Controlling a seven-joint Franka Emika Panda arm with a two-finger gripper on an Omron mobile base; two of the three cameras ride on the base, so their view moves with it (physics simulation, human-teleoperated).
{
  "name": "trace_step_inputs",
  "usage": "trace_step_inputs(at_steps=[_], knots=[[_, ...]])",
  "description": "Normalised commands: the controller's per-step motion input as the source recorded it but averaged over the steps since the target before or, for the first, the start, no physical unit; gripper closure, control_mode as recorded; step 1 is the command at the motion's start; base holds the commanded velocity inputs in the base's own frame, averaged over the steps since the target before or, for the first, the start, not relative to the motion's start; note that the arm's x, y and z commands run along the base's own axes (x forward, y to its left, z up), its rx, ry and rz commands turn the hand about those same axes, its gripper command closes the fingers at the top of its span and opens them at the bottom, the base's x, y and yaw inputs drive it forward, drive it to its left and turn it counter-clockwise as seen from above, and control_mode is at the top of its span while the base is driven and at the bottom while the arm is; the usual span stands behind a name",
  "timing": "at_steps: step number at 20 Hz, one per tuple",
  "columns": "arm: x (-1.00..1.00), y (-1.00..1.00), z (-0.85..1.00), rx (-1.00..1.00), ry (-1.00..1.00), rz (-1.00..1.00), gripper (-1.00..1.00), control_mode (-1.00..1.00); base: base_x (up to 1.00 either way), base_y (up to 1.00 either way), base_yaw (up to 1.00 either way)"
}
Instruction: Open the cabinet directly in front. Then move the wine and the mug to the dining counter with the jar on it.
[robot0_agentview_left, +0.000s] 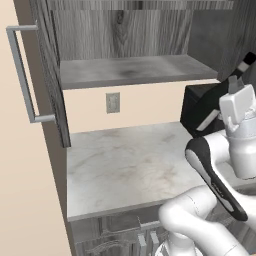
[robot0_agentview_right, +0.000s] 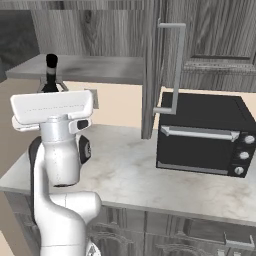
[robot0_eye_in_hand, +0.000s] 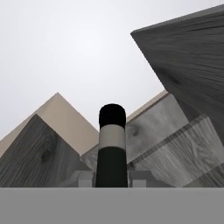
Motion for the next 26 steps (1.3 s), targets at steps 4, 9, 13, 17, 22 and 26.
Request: trace_step_inputs(at_steps=[4,9,13,17,22,26], knots=[[0.00,0.00,0.00,0.00,0.00,0.00,1.00,-1.00,0.00,0.00,0.00],[-0.01,0.00,0.00,0.00,0.00,0.00,1.00,-1.00,0.00,0.00,0.00],[0.00,0.00,0.00,0.00,0.00,0.00,1.00,-1.00,0.00,0.00,0.00],[-0.06,0.00,0.00,0.00,0.00,0.00,1.00,1.00,-0.54,0.01,0.05],[0.00,0.00,0.00,0.00,0.00,0.00,1.00,1.00,-0.76,0.14,0.37],[0.00,0.00,0.00,0.00,0.00,0.00,1.00,1.00,-0.48,0.31,0.73]])
